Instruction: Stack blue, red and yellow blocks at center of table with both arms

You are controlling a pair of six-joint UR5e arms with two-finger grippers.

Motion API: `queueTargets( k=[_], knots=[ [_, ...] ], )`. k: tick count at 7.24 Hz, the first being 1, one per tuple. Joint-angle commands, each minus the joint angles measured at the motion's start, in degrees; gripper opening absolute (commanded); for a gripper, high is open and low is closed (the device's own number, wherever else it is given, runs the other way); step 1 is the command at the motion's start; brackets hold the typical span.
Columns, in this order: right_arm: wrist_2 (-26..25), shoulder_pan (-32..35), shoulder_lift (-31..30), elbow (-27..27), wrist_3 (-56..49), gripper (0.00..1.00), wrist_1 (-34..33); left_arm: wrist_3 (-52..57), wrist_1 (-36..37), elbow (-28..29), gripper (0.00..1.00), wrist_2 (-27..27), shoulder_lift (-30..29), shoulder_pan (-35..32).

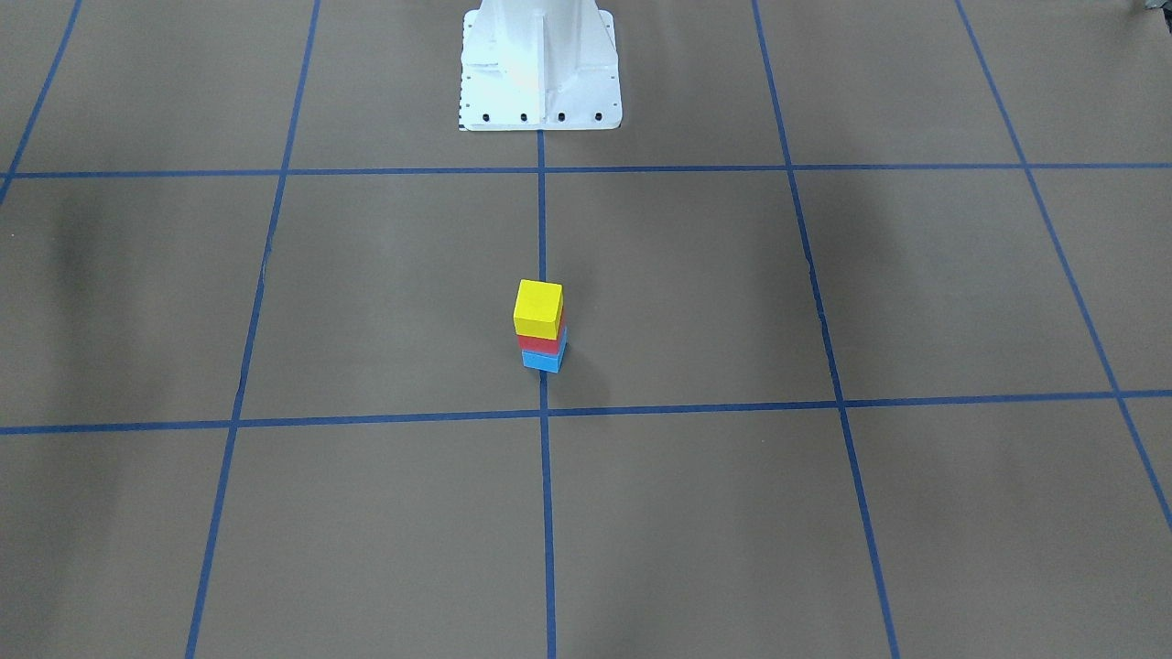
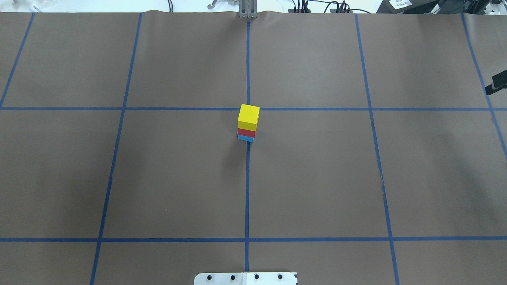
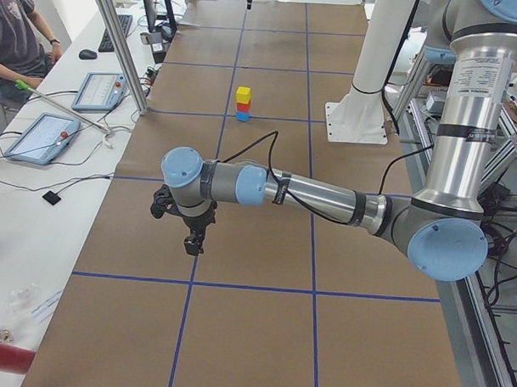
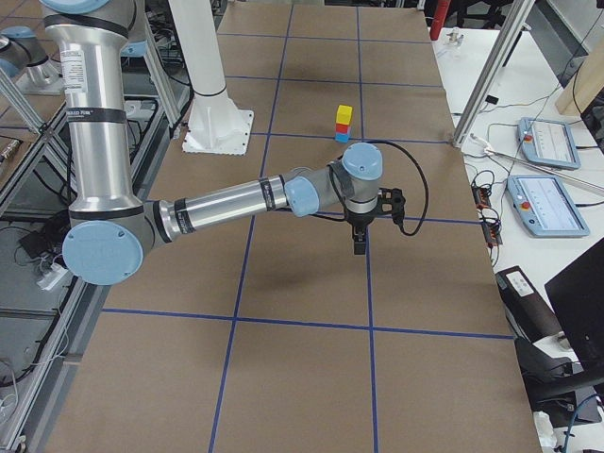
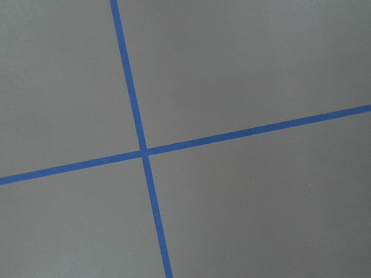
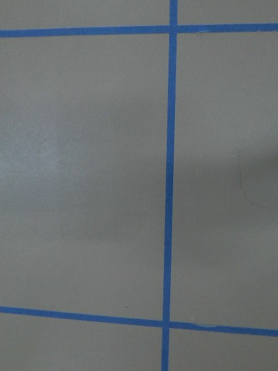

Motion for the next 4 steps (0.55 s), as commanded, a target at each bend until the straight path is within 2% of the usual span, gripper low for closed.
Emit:
queueTargets(
  k=[1,4],
  knots=[
    [1.6,2.1,0.0,-2.4,-1.9,1.00,0.0,-0.1,0.2,0.2,0.99,0.1,0.5,0.0],
    [2.1,3.6,0.2,-5.4,-5.3,1.00,0.0,-0.2,-0.1,-0.7,0.99,1.7,0.5,-0.1]
  ],
)
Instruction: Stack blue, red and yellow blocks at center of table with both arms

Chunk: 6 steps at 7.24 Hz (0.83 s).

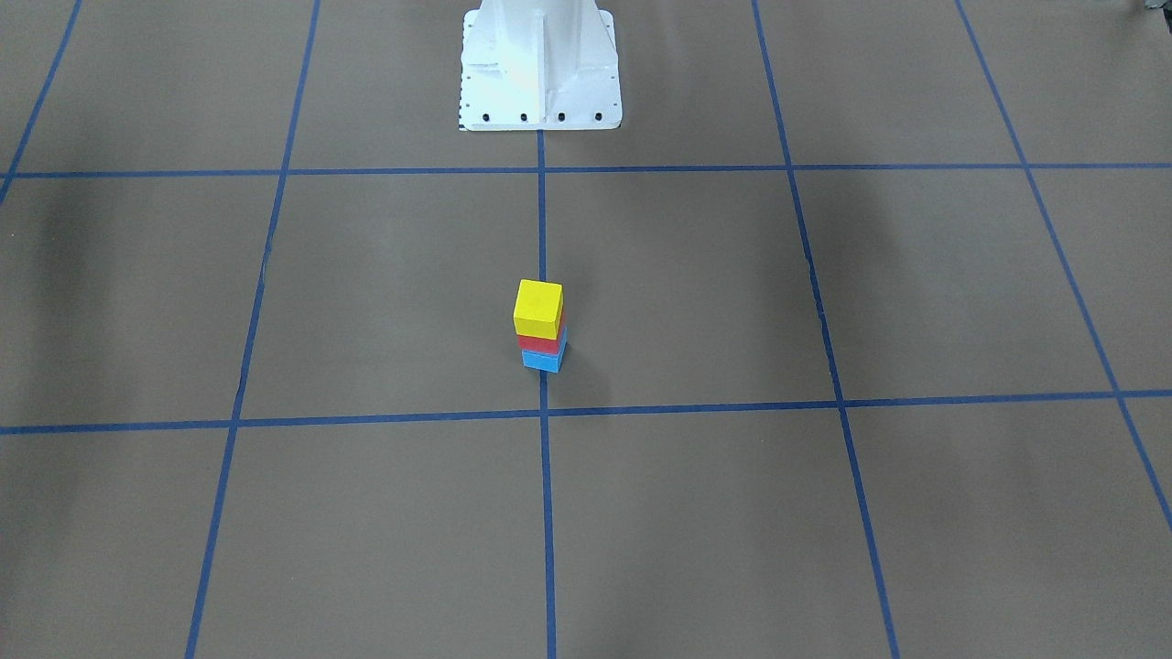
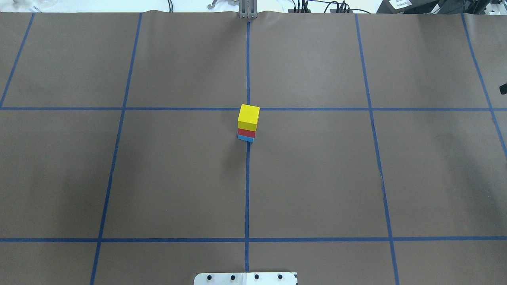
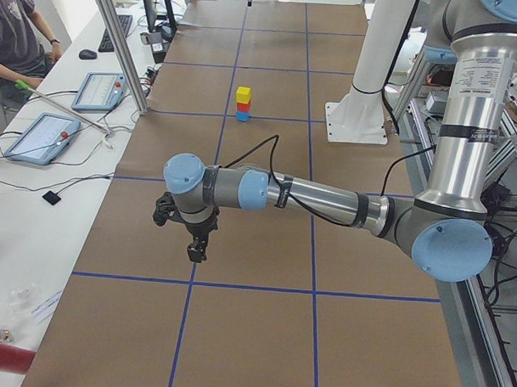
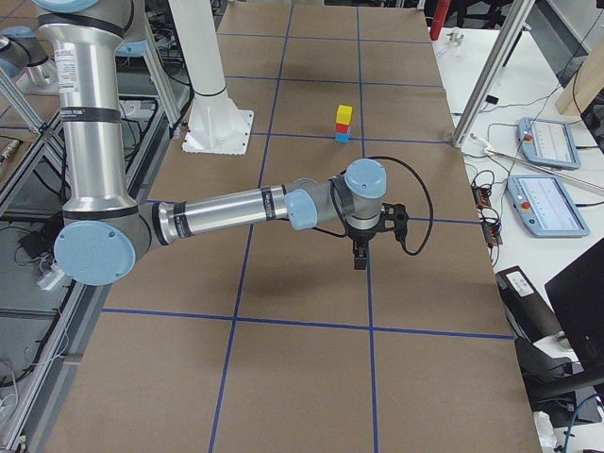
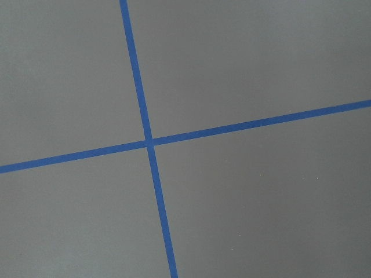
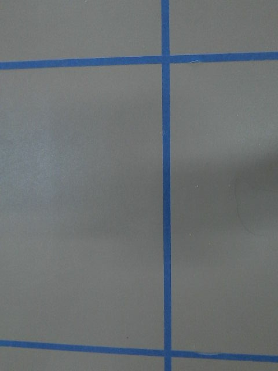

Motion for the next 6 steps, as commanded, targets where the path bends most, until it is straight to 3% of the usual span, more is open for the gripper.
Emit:
queueTargets(
  k=[1,4,6],
  knots=[
    [0.1,0.4,0.2,-1.7,-1.4,1.00,0.2,-0.1,-0.1,-2.2,0.99,0.2,0.3,0.0],
    [-0.2,0.4,1.0,-4.5,-1.4,1.00,0.4,-0.1,0.0,-3.4,0.99,0.2,0.1,0.1],
    [2.6,1.4,1.4,-4.6,-0.6,1.00,0.3,0.1,-0.1,-5.6,0.99,0.2,0.7,0.1]
  ],
)
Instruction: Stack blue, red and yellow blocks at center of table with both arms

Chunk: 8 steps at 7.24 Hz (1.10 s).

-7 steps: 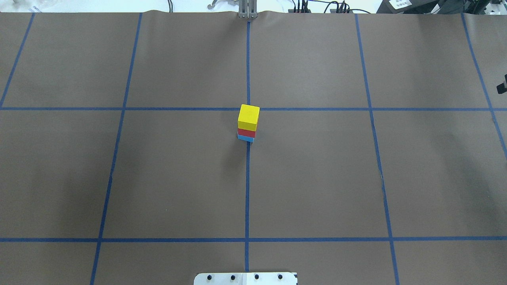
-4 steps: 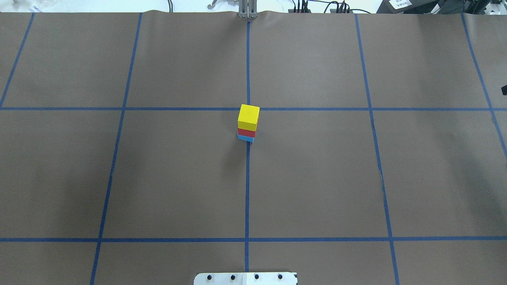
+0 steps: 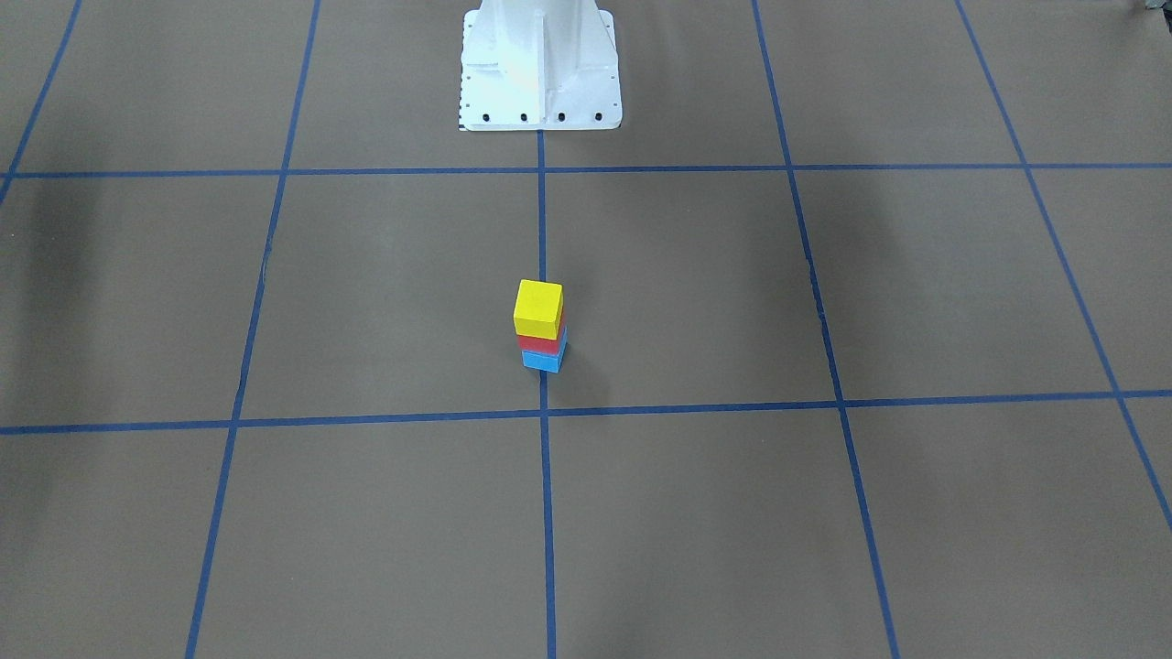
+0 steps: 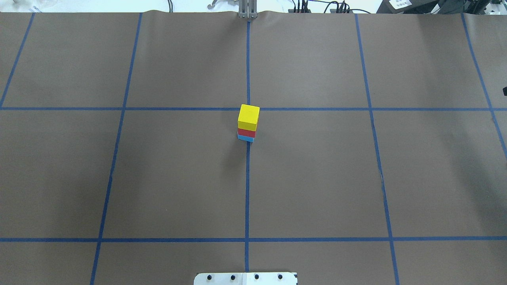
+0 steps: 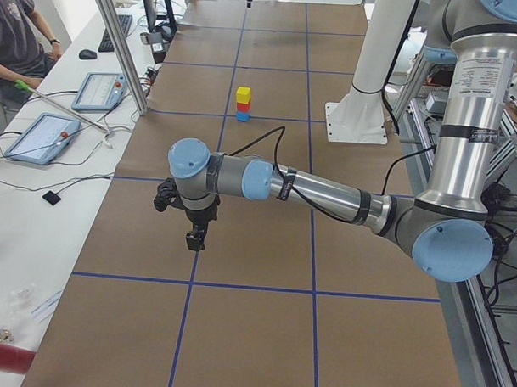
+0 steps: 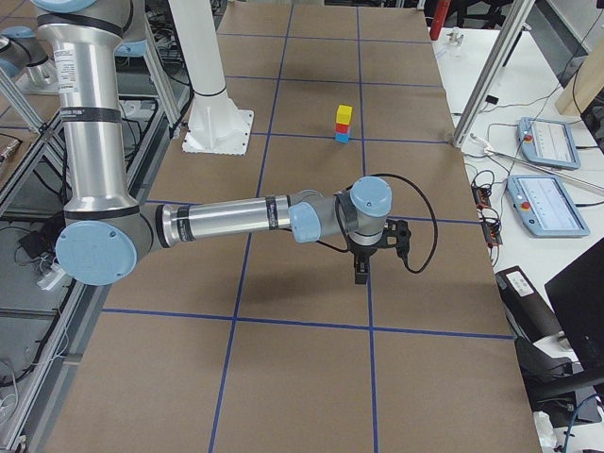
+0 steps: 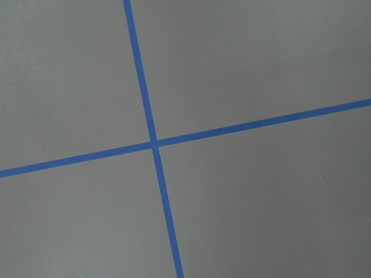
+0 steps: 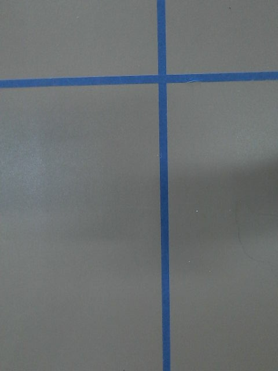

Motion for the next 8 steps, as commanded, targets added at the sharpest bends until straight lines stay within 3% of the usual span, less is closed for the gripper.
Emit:
queueTargets(
  k=[1,8],
  knots=[
    [2.2,1.8,-0.3,-0.1,0.3,1.00,0.4,0.3,-0.2,-2.7,0.99,0.0,0.8,-0.1],
    [1.7,1.8,0.0,-0.2,0.4,1.00,0.5,0.1,-0.3,-7.1,0.99,0.0,2.0,-0.1]
  ],
)
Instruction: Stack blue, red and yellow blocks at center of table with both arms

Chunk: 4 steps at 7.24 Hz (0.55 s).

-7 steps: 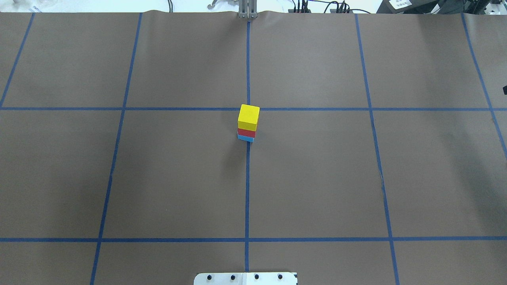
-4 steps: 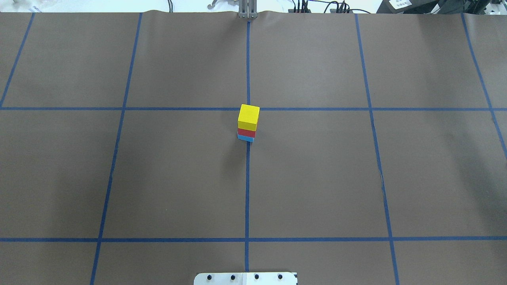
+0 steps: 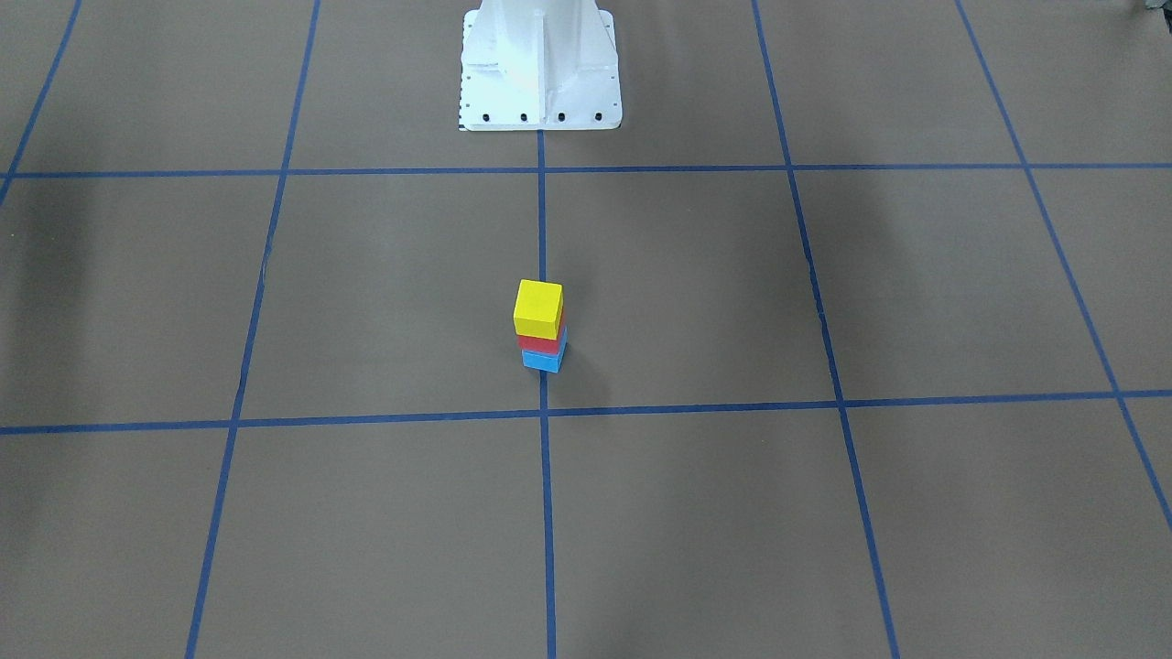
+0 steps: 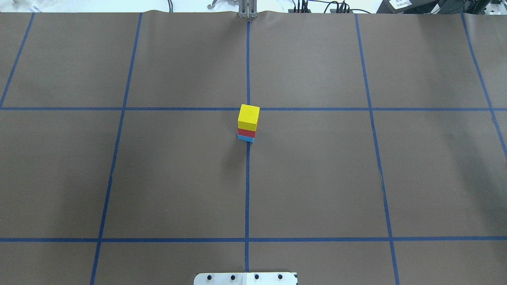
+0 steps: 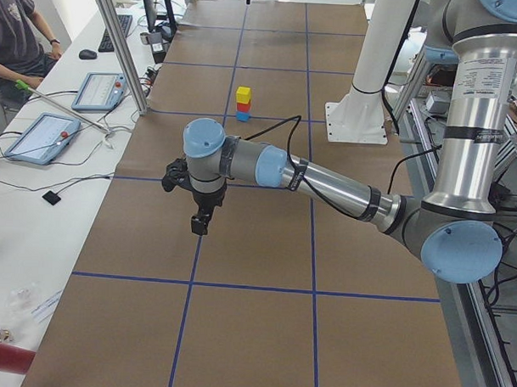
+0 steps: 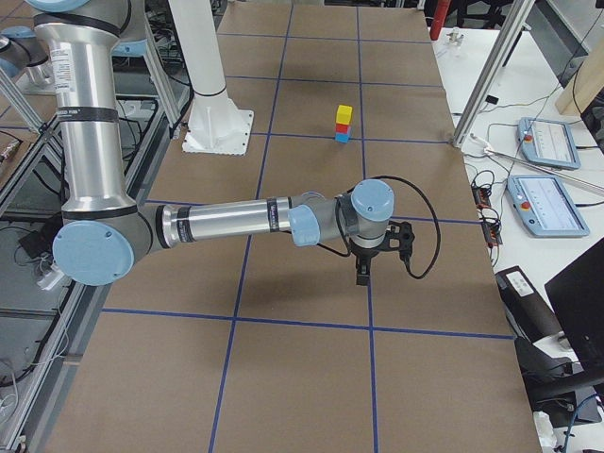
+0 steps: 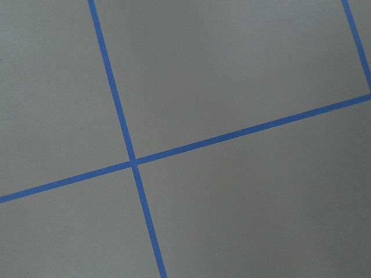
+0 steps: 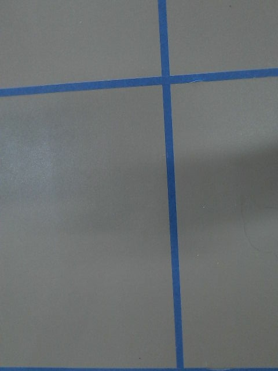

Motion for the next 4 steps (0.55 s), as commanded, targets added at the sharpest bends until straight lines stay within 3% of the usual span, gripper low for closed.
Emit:
queueTargets(
  k=[1,4],
  knots=[
    [0.1,0.0,0.0,-0.2,-0.2,1.00,0.0,0.1,0.0,-0.6,0.99,0.0,0.0,0.0],
    [0.0,0.0,0.0,-0.3,-0.2,1.00,0.0,0.1,0.0,-1.0,0.99,0.0,0.0,0.0]
  ],
)
